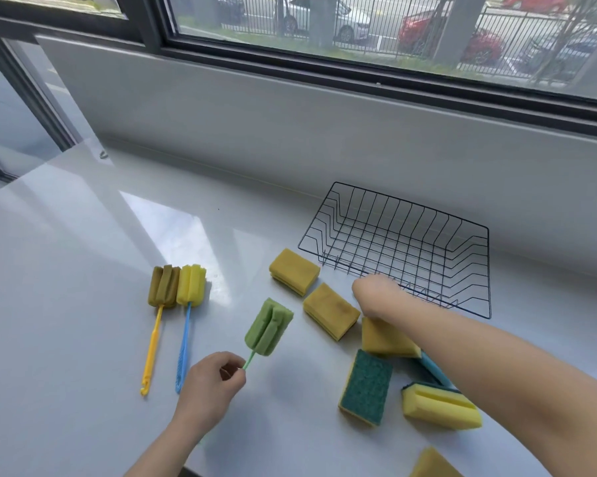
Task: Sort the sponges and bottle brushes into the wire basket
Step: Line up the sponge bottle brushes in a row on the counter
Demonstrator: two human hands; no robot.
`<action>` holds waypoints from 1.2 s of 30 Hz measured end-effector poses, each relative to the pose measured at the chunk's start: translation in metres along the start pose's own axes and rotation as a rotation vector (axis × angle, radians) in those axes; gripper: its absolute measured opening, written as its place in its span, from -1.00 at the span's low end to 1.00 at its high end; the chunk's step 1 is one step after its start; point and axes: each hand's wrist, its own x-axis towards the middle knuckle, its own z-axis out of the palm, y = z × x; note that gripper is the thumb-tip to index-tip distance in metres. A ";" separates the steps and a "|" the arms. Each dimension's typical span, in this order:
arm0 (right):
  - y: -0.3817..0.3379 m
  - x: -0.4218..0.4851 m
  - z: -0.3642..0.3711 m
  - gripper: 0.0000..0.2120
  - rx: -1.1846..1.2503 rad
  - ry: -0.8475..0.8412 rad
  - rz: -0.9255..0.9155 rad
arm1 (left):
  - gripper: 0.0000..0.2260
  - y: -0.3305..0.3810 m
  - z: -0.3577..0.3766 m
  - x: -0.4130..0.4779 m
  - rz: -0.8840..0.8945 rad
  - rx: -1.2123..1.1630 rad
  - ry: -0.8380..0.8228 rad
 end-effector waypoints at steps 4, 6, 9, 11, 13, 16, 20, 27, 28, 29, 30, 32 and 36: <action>0.005 -0.001 0.008 -0.70 0.047 0.020 0.009 | -0.83 0.003 -0.002 0.003 -0.032 -0.065 -0.011; 0.008 -0.003 0.010 -0.73 0.075 0.024 0.011 | -0.85 0.005 -0.003 0.004 -0.047 -0.094 -0.018; 0.011 -0.010 0.007 -0.76 0.122 0.022 0.021 | -0.87 0.006 -0.004 0.005 -0.059 -0.125 -0.024; 0.017 -0.015 0.001 -0.85 0.170 0.016 0.036 | -0.87 0.006 -0.005 0.007 -0.057 -0.137 -0.027; 0.025 -0.022 -0.005 -0.76 0.212 0.034 0.036 | -0.86 0.005 -0.005 0.008 -0.061 -0.151 -0.027; 0.034 -0.032 -0.012 -0.79 0.310 0.067 0.042 | -0.84 0.003 -0.004 0.008 -0.090 -0.191 -0.027; 0.045 -0.048 -0.025 -0.82 0.462 0.140 0.051 | -0.84 0.005 -0.003 0.010 -0.108 -0.239 -0.033; 0.064 -0.088 -0.046 -0.90 0.662 0.255 0.036 | -0.86 0.008 0.001 0.016 -0.115 -0.321 -0.040; 0.068 -0.094 -0.048 -0.90 0.649 0.279 0.041 | -0.86 0.007 0.001 0.016 -0.112 -0.331 -0.042; 0.071 -0.100 -0.050 -0.87 0.656 0.294 0.050 | -0.85 0.007 0.001 0.016 -0.108 -0.339 -0.045; 0.075 -0.106 -0.051 -0.83 0.693 0.300 0.059 | -0.85 0.007 0.002 0.015 -0.103 -0.344 -0.047; 0.080 -0.120 -0.055 -0.77 0.835 0.310 0.058 | -0.84 0.006 0.003 0.013 -0.098 -0.356 -0.045; 0.084 -0.148 -0.062 -0.71 1.120 0.368 0.036 | -0.85 0.007 0.005 0.011 -0.107 -0.384 -0.040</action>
